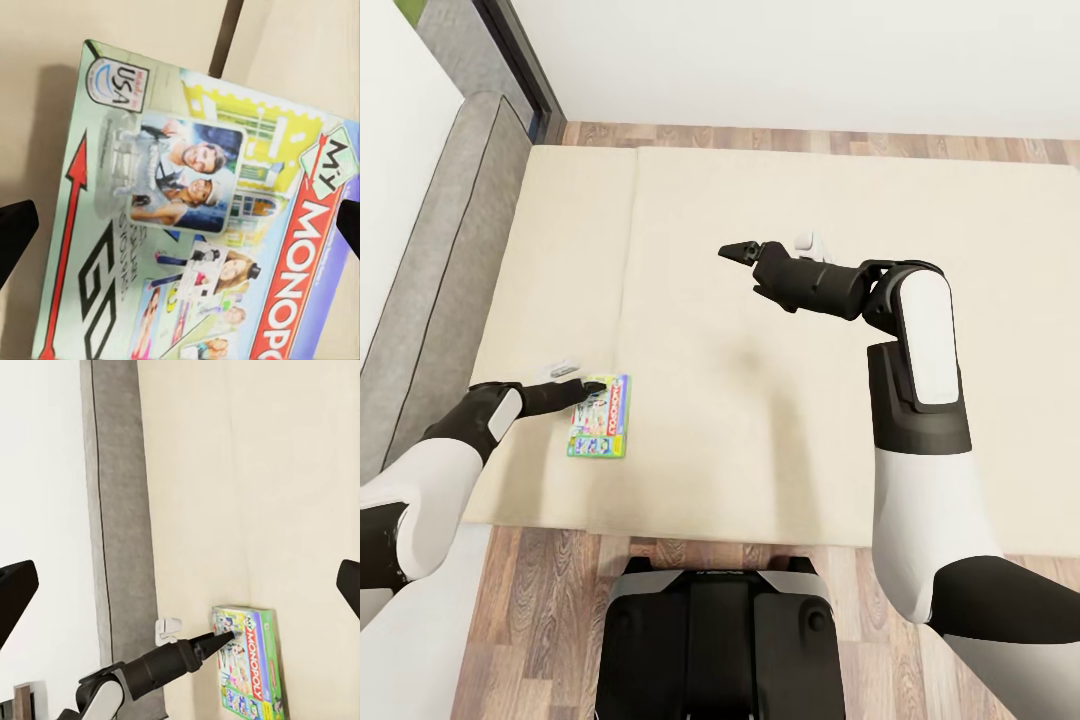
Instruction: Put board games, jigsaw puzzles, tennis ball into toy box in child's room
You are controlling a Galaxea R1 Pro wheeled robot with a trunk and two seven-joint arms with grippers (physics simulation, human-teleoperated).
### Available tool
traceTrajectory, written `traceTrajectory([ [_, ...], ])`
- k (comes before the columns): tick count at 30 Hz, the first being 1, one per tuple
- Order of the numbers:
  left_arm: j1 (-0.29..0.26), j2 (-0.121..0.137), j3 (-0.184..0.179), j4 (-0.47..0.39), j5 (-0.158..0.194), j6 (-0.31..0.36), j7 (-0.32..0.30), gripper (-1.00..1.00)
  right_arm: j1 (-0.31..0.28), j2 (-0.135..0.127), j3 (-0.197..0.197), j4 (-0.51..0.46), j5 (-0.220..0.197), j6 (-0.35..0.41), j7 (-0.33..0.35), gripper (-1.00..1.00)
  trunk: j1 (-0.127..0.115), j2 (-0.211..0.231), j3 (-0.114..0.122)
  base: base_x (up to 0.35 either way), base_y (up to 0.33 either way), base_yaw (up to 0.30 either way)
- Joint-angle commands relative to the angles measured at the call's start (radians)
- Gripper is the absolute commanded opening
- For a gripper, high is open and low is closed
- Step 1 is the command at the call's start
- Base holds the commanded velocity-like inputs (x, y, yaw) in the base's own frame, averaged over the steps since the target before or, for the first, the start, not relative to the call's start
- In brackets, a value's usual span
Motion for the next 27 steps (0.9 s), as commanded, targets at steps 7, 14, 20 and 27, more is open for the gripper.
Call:
traceTrajectory([
  [7,0.0,-0.001,0.004,0.0,0.007,0.009,-0.009,1.0,-0.001,0.0,0.0,-0.001,-0.009,0.002,-0.01,1.0,0.001,-0.002,-0.001,0.0,0.0,0.0],
  [14,0.001,-0.002,0.004,0.0,0.007,0.01,-0.01,1.0,-0.001,0.0,0.0,-0.001,-0.009,0.002,-0.01,1.0,0.001,-0.002,-0.001,0.0,0.0,0.0],
  [20,0.001,-0.003,0.004,0.0,0.006,0.012,-0.019,1.0,-0.001,0.0,0.0,-0.001,-0.009,0.002,-0.01,1.0,0.001,-0.002,-0.001,0.0,0.0,0.0],
  [27,0.001,-0.008,0.001,0.0,0.005,0.013,-0.054,1.0,-0.001,0.0,0.0,-0.001,-0.009,0.002,-0.01,1.0,0.001,-0.002,-0.001,0.0,0.0,0.0],
])
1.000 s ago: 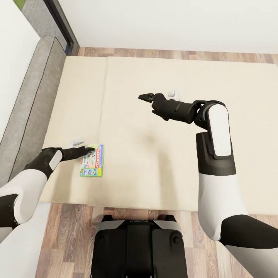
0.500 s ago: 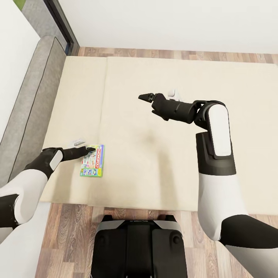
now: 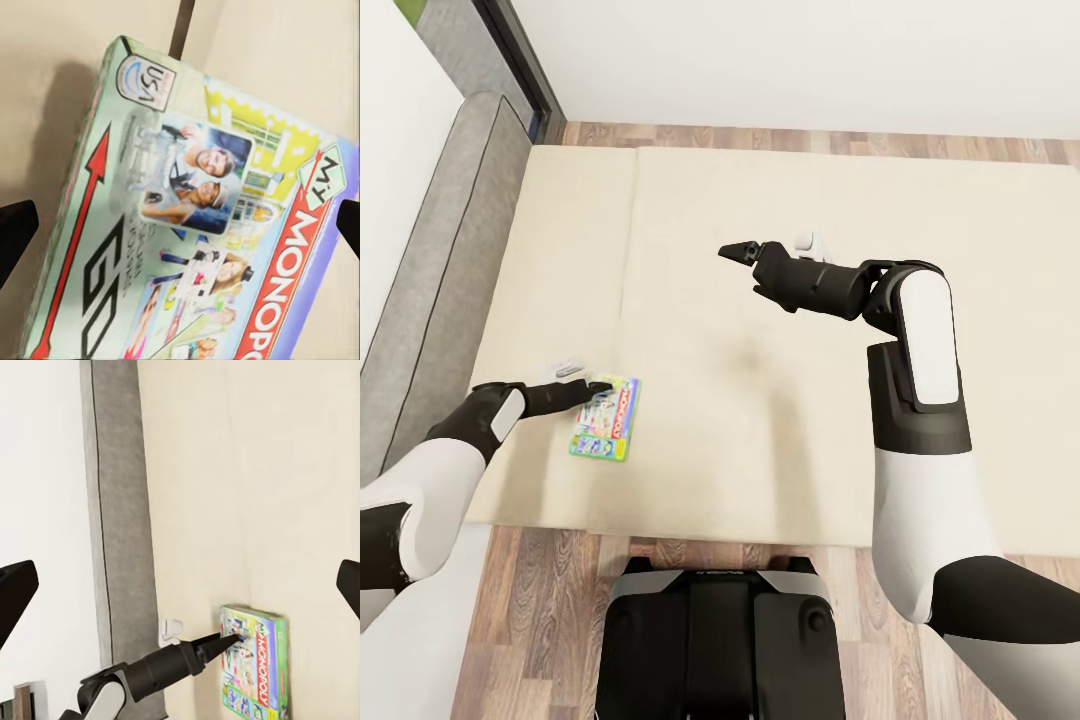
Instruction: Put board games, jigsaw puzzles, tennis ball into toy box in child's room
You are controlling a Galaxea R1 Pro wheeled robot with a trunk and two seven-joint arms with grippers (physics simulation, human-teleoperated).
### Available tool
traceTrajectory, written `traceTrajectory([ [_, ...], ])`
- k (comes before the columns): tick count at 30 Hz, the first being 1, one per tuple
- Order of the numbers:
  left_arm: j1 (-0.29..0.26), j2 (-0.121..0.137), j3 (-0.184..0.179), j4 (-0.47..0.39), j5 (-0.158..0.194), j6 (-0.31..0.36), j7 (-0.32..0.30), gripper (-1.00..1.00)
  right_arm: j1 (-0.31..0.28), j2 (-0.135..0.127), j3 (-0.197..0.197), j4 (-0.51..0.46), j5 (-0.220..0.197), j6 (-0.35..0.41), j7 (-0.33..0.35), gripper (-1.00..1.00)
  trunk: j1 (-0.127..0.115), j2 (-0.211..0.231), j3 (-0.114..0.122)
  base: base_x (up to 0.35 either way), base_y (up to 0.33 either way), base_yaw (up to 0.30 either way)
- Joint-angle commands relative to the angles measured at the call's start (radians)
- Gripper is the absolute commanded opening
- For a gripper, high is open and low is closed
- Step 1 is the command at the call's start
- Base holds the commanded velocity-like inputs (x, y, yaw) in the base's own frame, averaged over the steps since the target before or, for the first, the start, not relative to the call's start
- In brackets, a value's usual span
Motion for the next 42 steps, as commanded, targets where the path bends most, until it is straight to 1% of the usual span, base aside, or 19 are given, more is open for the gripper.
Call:
traceTrajectory([
  [1,0.0,0.0,0.004,0.0,0.007,0.008,-0.003,1.0,-0.001,0.0,0.0,-0.001,-0.009,0.002,-0.01,1.0,0.001,-0.002,-0.001,0.0,0.0,0.0],
  [8,0.001,-0.005,0.003,0.001,0.006,0.01,-0.006,1.0,-0.001,0.0,0.0,-0.001,-0.009,0.002,-0.01,1.0,0.001,-0.002,-0.001,0.0,0.0,0.0],
  [10,0.001,-0.013,0.003,0.002,0.005,0.011,-0.004,1.0,-0.001,0.0,0.0,0.0,-0.009,0.002,-0.01,1.0,0.001,-0.002,-0.001,0.0,0.0,0.0],
  [12,0.001,-0.026,0.003,0.003,0.004,0.011,0.0,1.0,-0.001,0.0,0.0,0.001,-0.009,0.002,-0.01,1.0,0.001,-0.002,-0.001,0.0,0.0,0.0],
  [19,0.003,-0.044,0.002,0.006,0.002,0.012,0.006,1.0,-0.001,0.0,0.0,0.001,-0.009,0.002,-0.01,1.0,0.001,-0.002,-0.001,0.0,0.0,0.0],
  [28,0.007,-0.081,0.002,0.007,0.001,0.013,0.006,1.0,-0.003,0.0,0.0,0.008,-0.009,0.002,-0.01,1.0,0.001,-0.002,-0.001,0.0,0.0,0.0],
  [38,0.007,-0.111,0.001,0.008,-0.001,0.014,0.008,1.0,-0.005,0.0,0.0,0.017,-0.009,0.002,-0.01,1.0,0.001,-0.002,-0.001,0.0,0.0,0.0],
  [42,0.008,-0.119,0.001,0.008,-0.002,0.014,0.01,1.0,-0.005,0.0,0.0,0.019,-0.009,0.002,-0.01,1.0,0.001,-0.002,-0.001,0.0,0.0,0.0],
])
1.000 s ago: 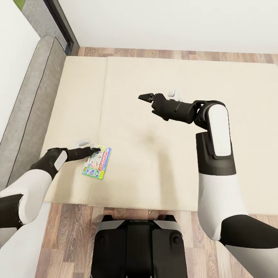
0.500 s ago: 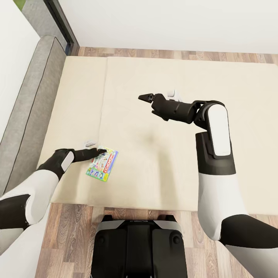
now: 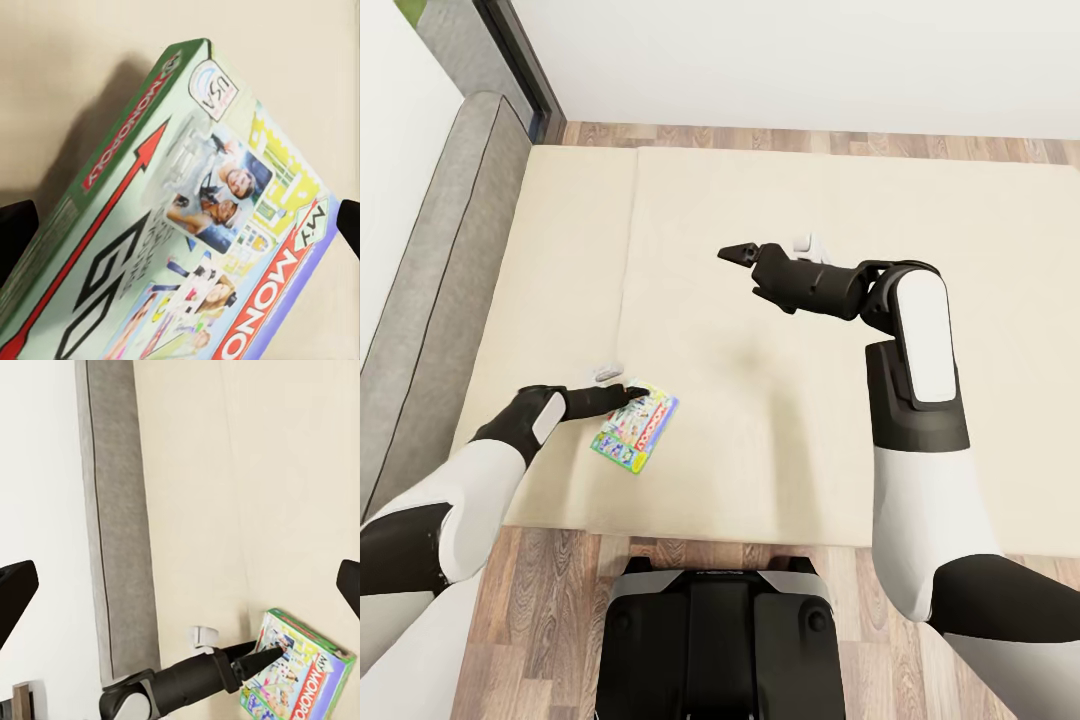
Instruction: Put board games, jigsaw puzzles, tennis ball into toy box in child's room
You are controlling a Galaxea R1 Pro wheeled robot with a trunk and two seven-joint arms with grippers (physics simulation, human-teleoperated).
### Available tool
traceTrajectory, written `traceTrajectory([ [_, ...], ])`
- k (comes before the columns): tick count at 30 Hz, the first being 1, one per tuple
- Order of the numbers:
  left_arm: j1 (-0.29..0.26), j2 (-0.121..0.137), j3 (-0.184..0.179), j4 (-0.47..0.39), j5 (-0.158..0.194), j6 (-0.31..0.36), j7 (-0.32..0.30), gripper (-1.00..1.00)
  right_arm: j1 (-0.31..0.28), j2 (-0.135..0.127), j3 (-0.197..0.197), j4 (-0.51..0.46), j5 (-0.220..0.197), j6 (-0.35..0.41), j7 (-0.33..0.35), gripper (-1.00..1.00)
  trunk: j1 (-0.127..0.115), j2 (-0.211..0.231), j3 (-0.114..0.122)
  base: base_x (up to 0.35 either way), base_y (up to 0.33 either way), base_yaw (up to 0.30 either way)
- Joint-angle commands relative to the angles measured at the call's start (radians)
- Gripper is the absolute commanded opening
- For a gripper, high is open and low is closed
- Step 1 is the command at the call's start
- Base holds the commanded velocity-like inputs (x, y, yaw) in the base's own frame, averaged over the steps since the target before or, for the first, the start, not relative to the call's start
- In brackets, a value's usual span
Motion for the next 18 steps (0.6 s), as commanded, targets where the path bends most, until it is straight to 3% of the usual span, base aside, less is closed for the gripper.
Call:
traceTrajectory([
  [1,-0.001,-0.002,0.003,0.0,0.008,0.009,0.0,1.0,-0.001,0.0,0.0,0.0,-0.009,0.002,-0.01,1.0,0.001,-0.002,-0.001,0.0,0.0,0.0],
  [9,0.0,-0.027,0.002,-0.001,0.008,0.008,0.007,1.0,-0.001,0.0,0.0,0.007,-0.009,0.002,-0.01,1.0,0.001,-0.002,-0.001,0.0,0.0,0.0],
  [18,0.001,-0.024,0.0,-0.006,0.005,0.003,0.01,1.0,-0.001,0.0,0.0,0.011,-0.009,0.002,-0.01,1.0,0.001,-0.002,-0.001,0.0,0.0,0.0],
])
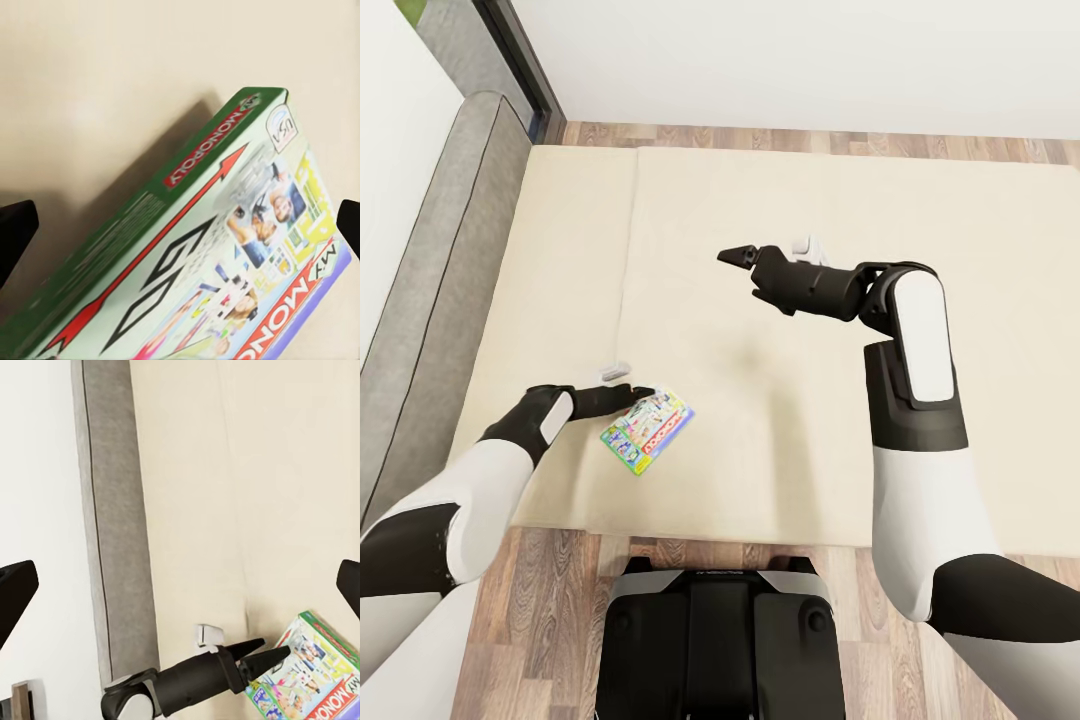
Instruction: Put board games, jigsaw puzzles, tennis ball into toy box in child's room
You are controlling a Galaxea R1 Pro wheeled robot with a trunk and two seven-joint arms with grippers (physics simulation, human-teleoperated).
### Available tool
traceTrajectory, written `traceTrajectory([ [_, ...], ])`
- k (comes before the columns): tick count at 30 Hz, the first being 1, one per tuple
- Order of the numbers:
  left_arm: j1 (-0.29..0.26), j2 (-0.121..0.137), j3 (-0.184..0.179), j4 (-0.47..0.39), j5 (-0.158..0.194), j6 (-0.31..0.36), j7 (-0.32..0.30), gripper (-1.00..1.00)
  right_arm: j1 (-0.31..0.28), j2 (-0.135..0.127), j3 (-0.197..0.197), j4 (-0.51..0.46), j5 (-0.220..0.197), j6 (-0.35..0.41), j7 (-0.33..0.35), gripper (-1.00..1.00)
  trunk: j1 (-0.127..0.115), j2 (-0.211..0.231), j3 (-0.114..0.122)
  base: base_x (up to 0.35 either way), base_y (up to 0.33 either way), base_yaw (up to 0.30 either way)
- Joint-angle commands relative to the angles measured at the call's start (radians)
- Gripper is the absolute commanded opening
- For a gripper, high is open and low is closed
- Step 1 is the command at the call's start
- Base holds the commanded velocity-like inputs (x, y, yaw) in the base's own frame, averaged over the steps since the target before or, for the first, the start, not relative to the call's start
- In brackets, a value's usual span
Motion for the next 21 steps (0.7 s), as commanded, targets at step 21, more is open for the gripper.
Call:
traceTrajectory([
  [21,0.003,0.03,0.002,-0.004,0.007,0.004,0.003,1.0,-0.001,0.0,0.0,0.009,-0.008,0.002,-0.01,1.0,0.001,-0.002,-0.001,0.0,0.0,0.0],
])
